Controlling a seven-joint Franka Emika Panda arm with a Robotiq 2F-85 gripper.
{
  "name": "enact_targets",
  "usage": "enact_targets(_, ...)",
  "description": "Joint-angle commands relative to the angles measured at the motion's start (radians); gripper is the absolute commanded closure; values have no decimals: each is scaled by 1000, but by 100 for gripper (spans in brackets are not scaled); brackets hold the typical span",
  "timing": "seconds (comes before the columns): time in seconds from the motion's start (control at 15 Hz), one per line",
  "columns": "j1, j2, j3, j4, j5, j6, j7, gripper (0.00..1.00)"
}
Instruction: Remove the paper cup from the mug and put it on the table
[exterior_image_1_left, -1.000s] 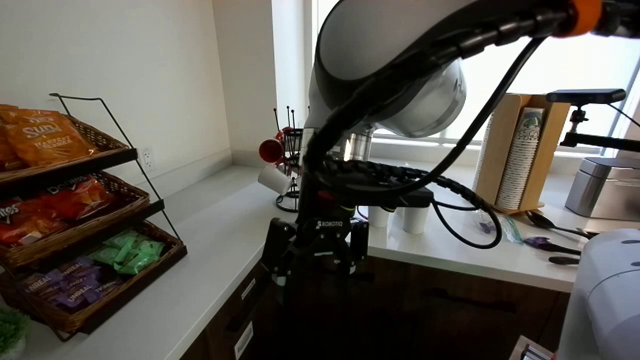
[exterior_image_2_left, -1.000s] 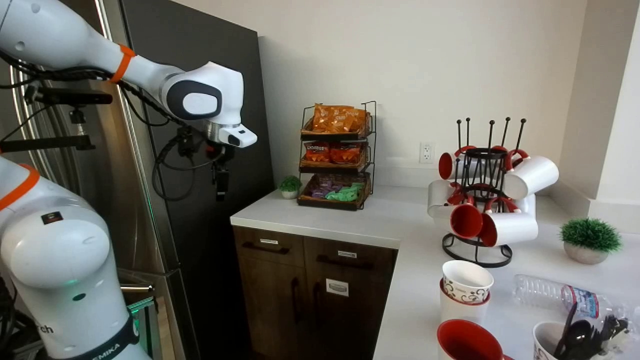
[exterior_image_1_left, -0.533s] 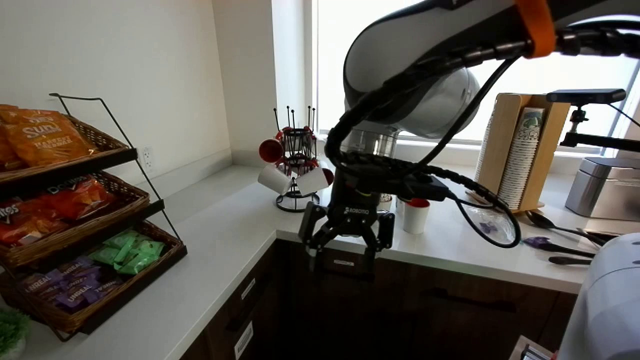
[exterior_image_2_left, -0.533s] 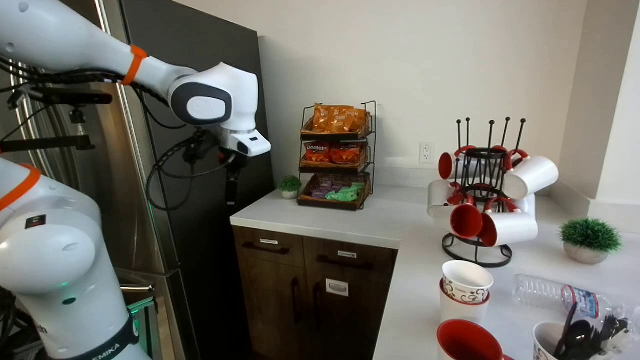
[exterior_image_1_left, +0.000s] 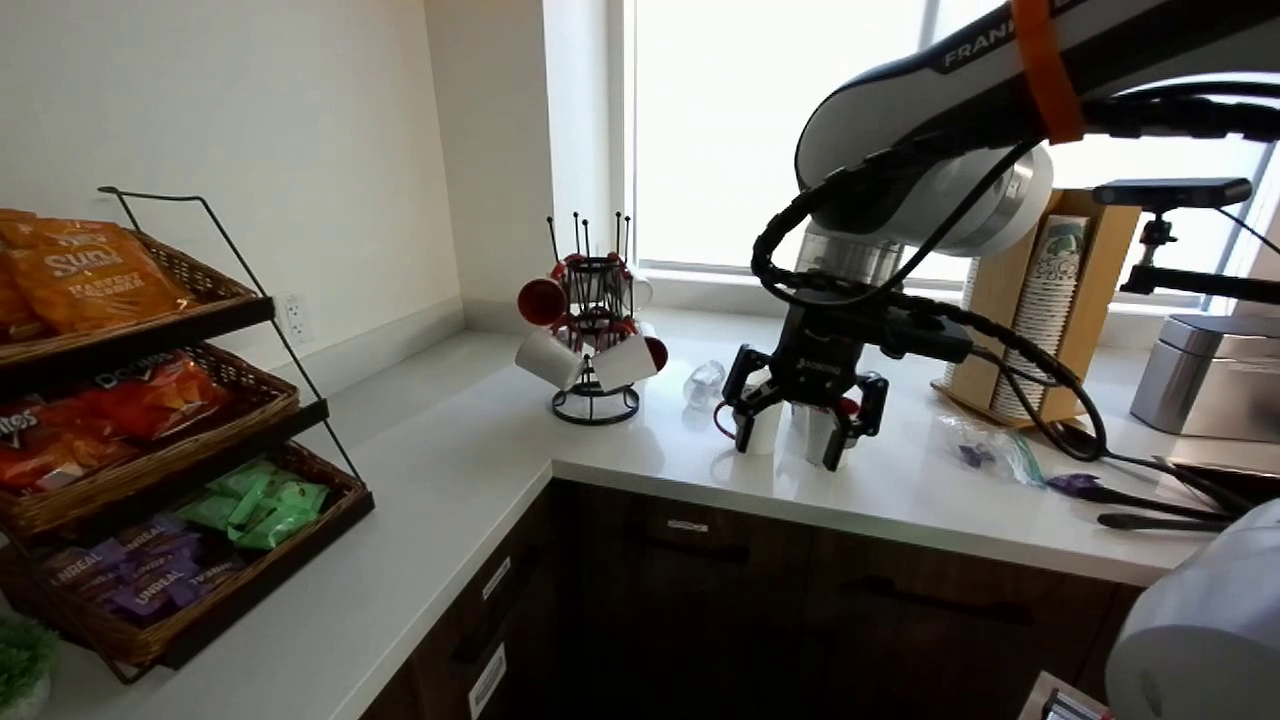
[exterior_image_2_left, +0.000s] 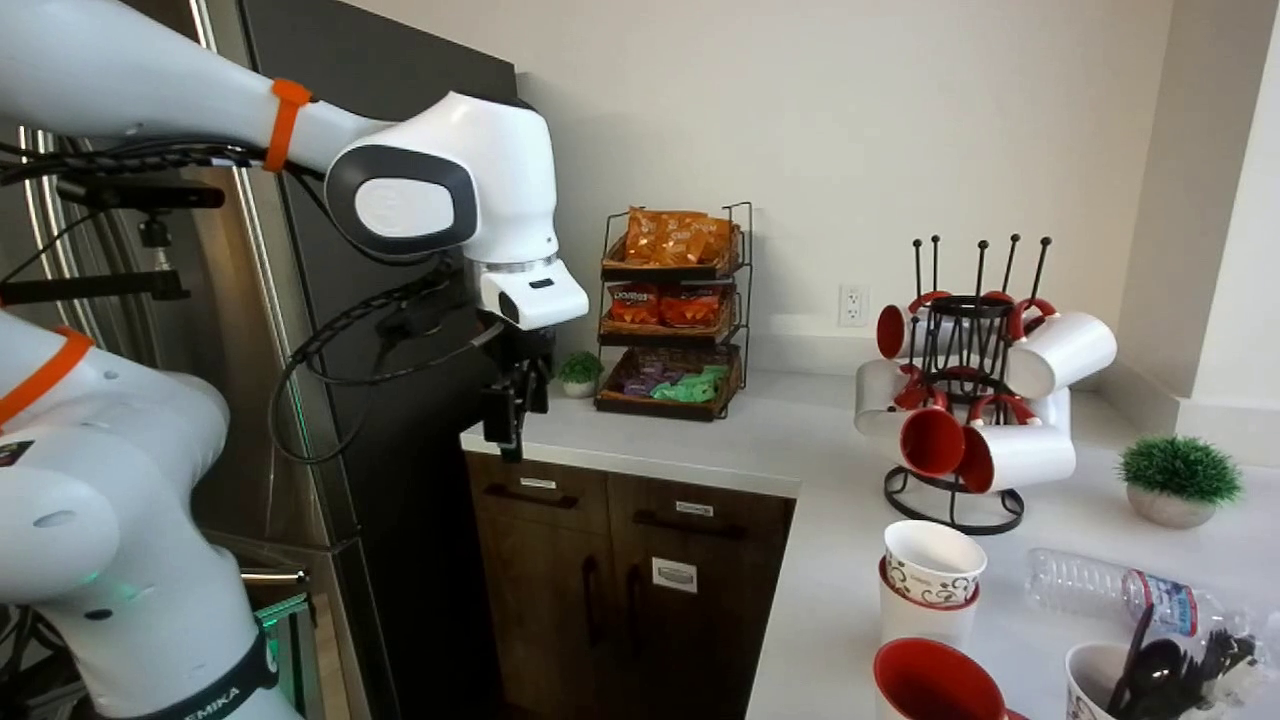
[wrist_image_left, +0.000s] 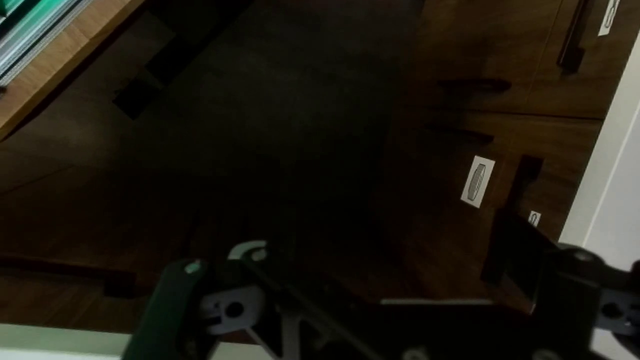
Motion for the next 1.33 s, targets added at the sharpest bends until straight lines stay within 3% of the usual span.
enact_targets(0.0, -1, 0, -7, 2, -8, -1, 4, 0)
enact_targets(0.27, 0, 0, -2, 4, -9, -1, 6, 0)
enact_targets(0.47, -82, 66, -2, 26, -139, 70, 10, 0)
enact_targets(0.8, -161, 239, -49, 117, -304, 195, 4, 0)
enact_targets(1.27, -104, 513, -144, 329, -252, 325, -79, 0)
